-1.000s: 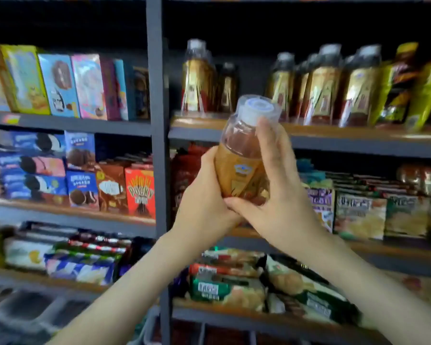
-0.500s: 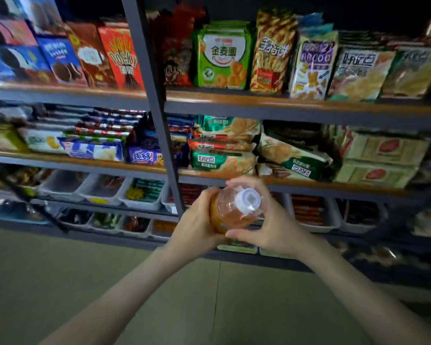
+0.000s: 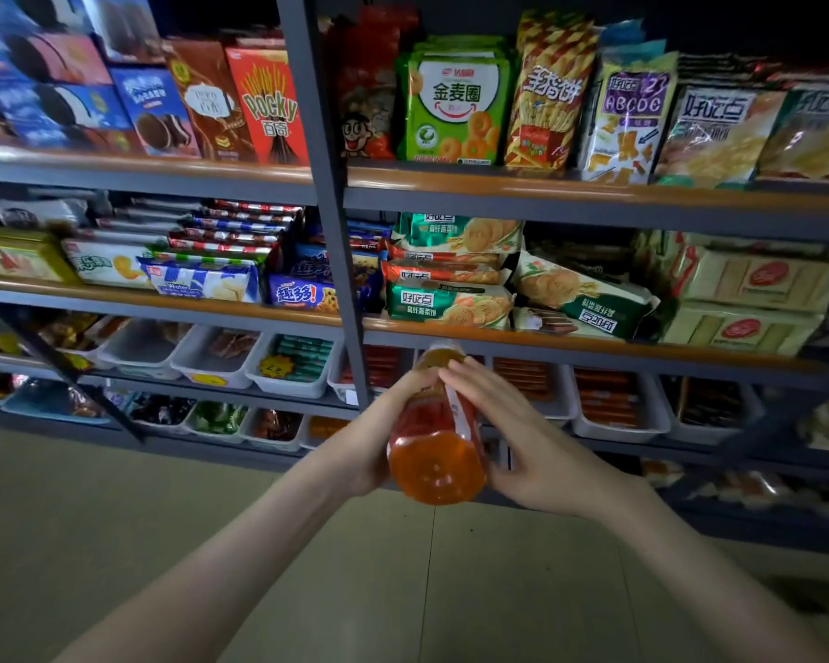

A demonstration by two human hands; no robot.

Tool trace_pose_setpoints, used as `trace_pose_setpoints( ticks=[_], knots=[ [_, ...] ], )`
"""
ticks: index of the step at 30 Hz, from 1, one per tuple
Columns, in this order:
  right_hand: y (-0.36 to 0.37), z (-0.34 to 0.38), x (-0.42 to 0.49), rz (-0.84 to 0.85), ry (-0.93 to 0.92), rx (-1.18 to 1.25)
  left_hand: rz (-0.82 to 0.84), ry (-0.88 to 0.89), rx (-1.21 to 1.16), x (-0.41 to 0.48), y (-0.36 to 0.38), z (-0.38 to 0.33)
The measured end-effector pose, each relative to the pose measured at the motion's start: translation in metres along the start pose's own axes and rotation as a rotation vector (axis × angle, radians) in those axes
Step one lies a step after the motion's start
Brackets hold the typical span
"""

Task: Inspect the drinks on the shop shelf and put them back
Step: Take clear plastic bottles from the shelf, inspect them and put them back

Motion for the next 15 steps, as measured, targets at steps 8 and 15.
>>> trace_pose_setpoints(
  ticks=[8, 15],
  knots=[
    [0.015, 0.018, 0.01, -0.162, -0.104, -0.068, 0.062, -0.158, 0.125, -0.001, -0.016, 0.0],
    [0.001, 0.009, 0.011, -0.485, 0.425, 0.571, -0.016, 0.177, 0.69, 0.003, -0.034, 0.007]
  ],
)
Point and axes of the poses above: each hand's wrist, its own x-axis towards the middle knuckle, its own y-axis out of the palm, z = x × y, the point moved 4 cm from there along x, towards the middle knuckle, and after that the axes turned 3 degrees about -z, right-handed, at the moved point
